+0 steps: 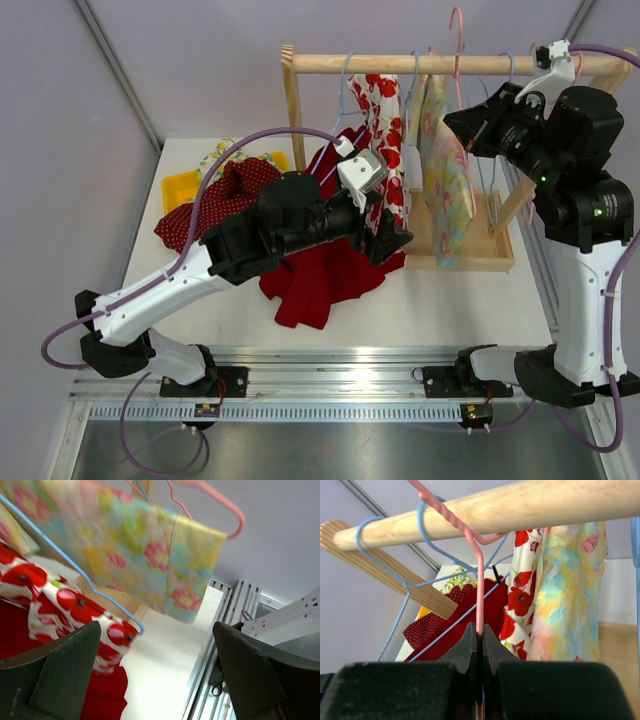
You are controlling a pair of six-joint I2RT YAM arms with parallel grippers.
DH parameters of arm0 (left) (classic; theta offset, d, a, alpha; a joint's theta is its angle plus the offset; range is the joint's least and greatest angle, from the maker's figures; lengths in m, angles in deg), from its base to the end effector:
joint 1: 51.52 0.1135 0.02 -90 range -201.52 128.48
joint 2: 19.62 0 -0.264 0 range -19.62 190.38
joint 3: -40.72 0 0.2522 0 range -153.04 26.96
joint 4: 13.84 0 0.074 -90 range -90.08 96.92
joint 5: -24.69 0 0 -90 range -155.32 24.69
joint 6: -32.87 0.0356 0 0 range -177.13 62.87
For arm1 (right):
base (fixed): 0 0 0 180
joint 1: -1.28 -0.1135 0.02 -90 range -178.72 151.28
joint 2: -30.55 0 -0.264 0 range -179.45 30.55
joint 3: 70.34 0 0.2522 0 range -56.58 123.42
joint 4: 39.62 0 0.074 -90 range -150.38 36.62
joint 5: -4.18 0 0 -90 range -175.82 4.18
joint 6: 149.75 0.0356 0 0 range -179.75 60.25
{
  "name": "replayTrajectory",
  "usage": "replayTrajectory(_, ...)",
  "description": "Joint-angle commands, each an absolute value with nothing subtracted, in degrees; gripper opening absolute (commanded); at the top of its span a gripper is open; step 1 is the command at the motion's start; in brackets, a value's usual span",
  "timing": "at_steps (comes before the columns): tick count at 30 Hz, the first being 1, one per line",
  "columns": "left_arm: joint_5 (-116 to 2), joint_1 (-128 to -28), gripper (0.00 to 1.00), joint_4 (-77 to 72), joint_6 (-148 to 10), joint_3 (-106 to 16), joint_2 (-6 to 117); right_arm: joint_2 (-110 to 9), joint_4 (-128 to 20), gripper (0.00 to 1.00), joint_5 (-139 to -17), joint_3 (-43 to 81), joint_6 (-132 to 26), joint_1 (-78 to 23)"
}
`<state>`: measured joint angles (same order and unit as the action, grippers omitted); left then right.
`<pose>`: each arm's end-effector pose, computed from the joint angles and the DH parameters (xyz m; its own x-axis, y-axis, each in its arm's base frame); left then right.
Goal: Remove the skirt from the hanger
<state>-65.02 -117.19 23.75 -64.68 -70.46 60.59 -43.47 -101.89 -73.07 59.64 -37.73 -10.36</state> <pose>0.1235 -0.2736 0.4908 -0.1671 0.0506 -0.9846 0.8991 0.4177 -0.1311 0.1909 0.0474 0.5643 -0.2541 0.3210 -0.9123 -0.3412 0.8529 0.3951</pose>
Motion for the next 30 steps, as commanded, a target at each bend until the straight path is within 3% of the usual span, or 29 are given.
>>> replayTrajectory(1,-63.73,-117.61,0.99,19.52,-64.77,-69.28,58.43,-41.70,-94.51,0.00,-72.46,66.11,-39.71,-10.67)
replayTrajectory(11,-56.61,-123.48,0.99,16.71,-66.10,-70.94,64.12,-31.95,-97.76,0.00,-73.17,58.82,-36.03,-10.67)
replayTrajectory(20,-64.69,-133.69,0.99,17.41,-64.16,-78.59,71.61,-30.62,-101.45,0.00,-73.87,61.10,-35.23,-10.67)
replayTrajectory(30,-69.52,-134.66,0.96,14.95,-65.39,-77.72,73.54,-29.65,-101.98,0.00,-73.87,61.54,-33.47,-10.67)
